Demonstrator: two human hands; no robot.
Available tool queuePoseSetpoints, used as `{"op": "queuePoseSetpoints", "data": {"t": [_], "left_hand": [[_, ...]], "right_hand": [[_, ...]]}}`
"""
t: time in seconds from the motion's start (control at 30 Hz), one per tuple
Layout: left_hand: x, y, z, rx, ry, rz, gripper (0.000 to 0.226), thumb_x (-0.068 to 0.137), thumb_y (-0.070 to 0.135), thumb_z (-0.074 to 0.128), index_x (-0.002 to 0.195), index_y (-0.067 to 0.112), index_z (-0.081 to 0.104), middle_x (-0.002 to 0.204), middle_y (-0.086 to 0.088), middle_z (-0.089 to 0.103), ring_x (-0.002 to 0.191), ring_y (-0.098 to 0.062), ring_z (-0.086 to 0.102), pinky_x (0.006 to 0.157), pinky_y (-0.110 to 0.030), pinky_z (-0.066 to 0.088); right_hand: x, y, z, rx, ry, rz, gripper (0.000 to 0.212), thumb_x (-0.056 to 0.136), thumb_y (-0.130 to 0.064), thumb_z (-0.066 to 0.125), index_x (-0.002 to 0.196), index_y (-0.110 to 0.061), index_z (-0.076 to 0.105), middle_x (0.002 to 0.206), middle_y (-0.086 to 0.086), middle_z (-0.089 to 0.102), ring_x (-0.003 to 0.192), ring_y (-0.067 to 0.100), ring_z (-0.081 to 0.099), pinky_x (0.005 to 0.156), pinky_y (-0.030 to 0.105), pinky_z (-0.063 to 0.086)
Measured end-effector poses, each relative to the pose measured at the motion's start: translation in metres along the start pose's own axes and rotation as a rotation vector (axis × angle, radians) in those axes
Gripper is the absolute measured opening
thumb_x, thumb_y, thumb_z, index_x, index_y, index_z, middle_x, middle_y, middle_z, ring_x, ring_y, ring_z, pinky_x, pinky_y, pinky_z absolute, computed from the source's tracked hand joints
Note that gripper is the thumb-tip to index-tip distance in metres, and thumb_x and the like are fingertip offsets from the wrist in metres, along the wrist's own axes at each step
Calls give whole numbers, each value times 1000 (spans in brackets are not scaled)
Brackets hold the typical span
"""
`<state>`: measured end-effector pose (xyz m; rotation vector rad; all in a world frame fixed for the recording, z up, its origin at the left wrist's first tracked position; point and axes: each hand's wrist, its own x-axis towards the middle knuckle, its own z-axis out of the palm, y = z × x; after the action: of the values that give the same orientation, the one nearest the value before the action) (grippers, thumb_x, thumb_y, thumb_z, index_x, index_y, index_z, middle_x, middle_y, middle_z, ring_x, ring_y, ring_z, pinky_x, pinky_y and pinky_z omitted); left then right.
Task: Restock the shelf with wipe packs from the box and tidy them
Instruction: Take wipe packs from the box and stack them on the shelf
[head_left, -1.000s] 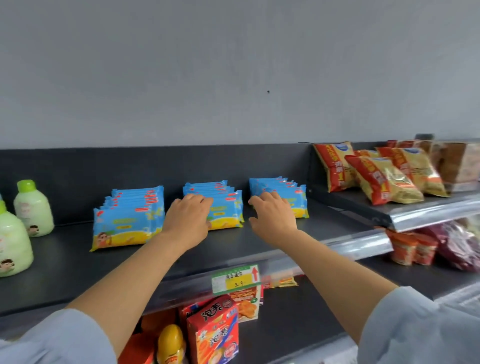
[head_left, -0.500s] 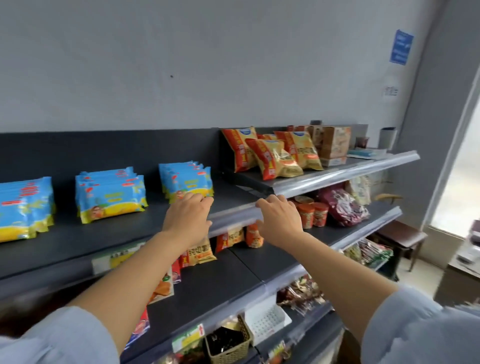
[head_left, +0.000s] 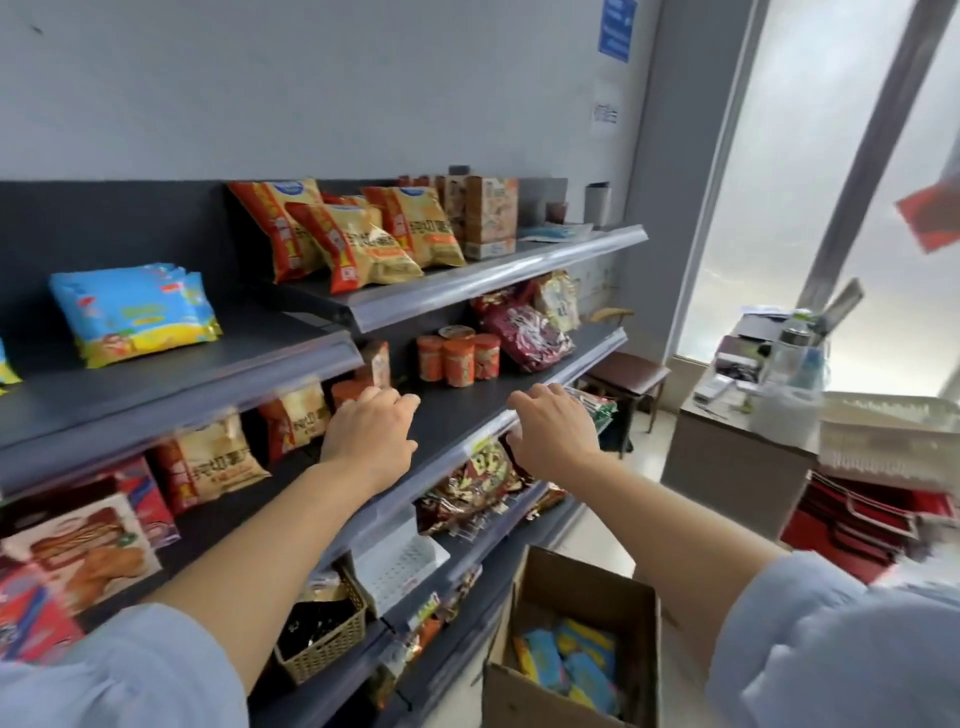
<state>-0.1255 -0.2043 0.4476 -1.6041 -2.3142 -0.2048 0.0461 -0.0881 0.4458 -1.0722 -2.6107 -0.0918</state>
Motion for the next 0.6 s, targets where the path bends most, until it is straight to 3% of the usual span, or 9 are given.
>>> {"op": "queuePoseSetpoints", "data": {"t": [0.6], "left_hand": [[74, 106, 148, -106, -287, 226, 42, 91, 32, 56, 131, 22, 47, 130, 1, 52, 125, -22, 43, 101, -37, 40]], "right_hand": [[-14, 125, 109, -15, -245, 235, 37, 94, -28, 53, 129, -17, 49, 125, 7, 53, 120, 27, 44, 94, 36, 41]]}}
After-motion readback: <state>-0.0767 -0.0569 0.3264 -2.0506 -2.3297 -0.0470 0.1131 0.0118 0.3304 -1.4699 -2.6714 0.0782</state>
